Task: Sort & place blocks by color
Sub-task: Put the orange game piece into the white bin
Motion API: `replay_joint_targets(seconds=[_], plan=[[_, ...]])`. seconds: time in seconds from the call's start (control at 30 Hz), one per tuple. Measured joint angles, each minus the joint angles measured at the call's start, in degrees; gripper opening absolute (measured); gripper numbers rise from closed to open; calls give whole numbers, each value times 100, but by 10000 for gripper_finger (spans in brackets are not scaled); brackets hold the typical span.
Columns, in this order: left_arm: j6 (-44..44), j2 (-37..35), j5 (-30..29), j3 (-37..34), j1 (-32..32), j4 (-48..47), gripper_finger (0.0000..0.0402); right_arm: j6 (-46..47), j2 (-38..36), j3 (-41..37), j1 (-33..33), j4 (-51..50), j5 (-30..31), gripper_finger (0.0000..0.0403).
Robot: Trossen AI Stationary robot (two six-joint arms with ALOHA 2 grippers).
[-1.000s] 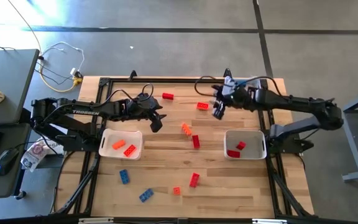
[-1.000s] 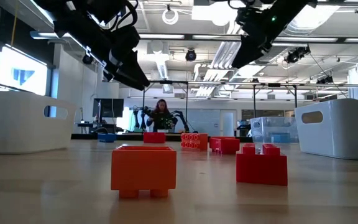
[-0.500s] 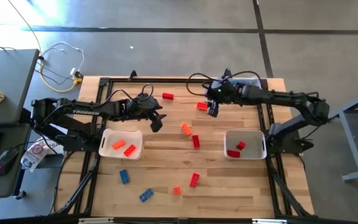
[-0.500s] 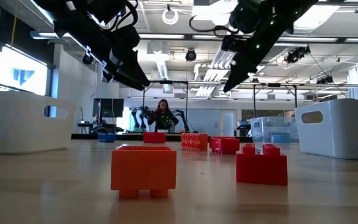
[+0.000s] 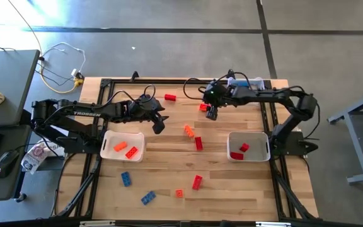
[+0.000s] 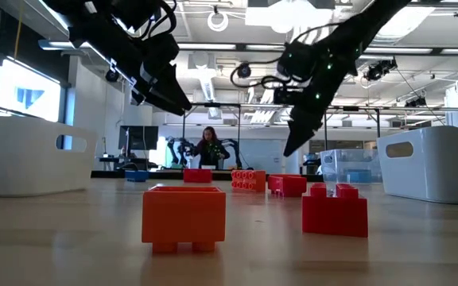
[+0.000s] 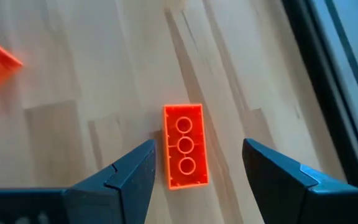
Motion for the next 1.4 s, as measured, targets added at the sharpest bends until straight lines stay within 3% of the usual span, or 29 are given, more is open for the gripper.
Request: replay_joint_targets(seconds=[0.8,0.93,1.17,1.4], plan=[[2,0,0,4,0,-1,209,-115,1017,0,-201,365,-177,222],[2,0,-1,4,1,1,209,-95,1019,1,-201,375,-209,189],[2,0,0,4,2,1,209,39,1017,2,-201,362,-417,72],[0,2,4,4,0,2,209,188,1005,4,-188,344,-736,67]])
